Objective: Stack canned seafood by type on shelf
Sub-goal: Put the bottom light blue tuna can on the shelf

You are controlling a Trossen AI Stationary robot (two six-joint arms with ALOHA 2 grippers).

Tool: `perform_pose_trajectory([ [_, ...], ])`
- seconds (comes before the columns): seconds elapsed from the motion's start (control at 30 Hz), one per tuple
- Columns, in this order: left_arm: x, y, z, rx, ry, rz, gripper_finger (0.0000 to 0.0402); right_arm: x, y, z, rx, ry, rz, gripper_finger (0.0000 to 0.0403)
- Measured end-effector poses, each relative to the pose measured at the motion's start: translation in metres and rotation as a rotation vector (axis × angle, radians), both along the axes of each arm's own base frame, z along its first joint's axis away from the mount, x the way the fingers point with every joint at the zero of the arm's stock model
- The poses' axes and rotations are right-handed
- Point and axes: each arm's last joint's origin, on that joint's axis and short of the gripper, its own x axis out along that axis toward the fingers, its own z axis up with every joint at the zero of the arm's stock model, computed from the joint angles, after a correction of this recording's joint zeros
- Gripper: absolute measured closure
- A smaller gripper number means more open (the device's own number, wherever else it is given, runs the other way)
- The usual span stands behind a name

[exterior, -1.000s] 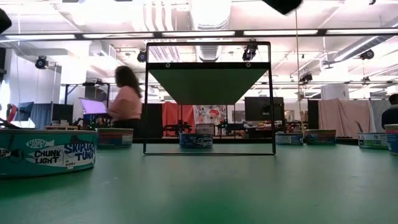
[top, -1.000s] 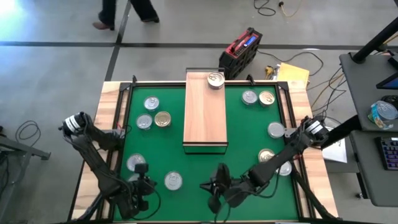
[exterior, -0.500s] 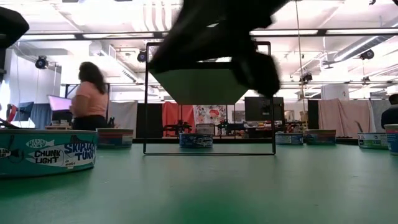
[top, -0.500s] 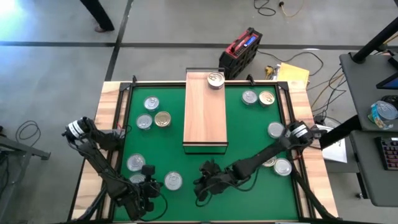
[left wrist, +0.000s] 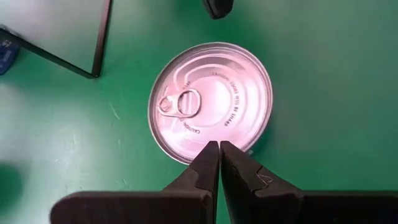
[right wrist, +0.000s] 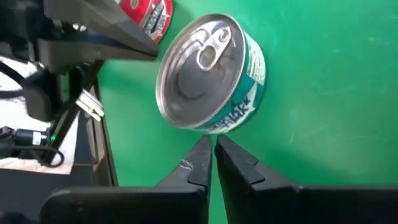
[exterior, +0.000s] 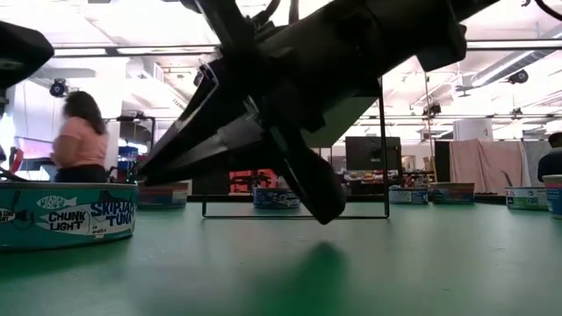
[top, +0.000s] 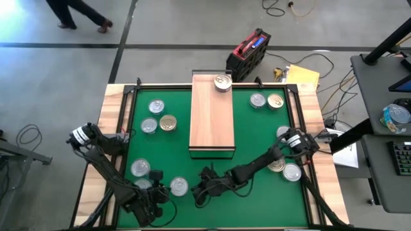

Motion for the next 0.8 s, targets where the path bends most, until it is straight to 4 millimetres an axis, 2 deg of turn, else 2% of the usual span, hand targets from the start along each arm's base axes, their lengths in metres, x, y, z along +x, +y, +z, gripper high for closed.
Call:
perform_pose_trajectory([
  [0.13,0.001,-0.001,-0.005,0.006,0.013,-0.001,0.0401,0.000,-0.002,-0.001,0.008,0.015,-0.006,0.0348],
  [0.53,0.001,-0.002,-0.010,0.001,0.040,-0.004,0.0401,0.002,-0.007,-0.002,0.001,0.011,-0.050,0.0167],
  [0.8,0.001,-0.003,-0.010,-0.012,0.044,-0.006,0.0401,0.005,-0.014,-0.003,-0.006,0.002,-0.082,0.0097],
])
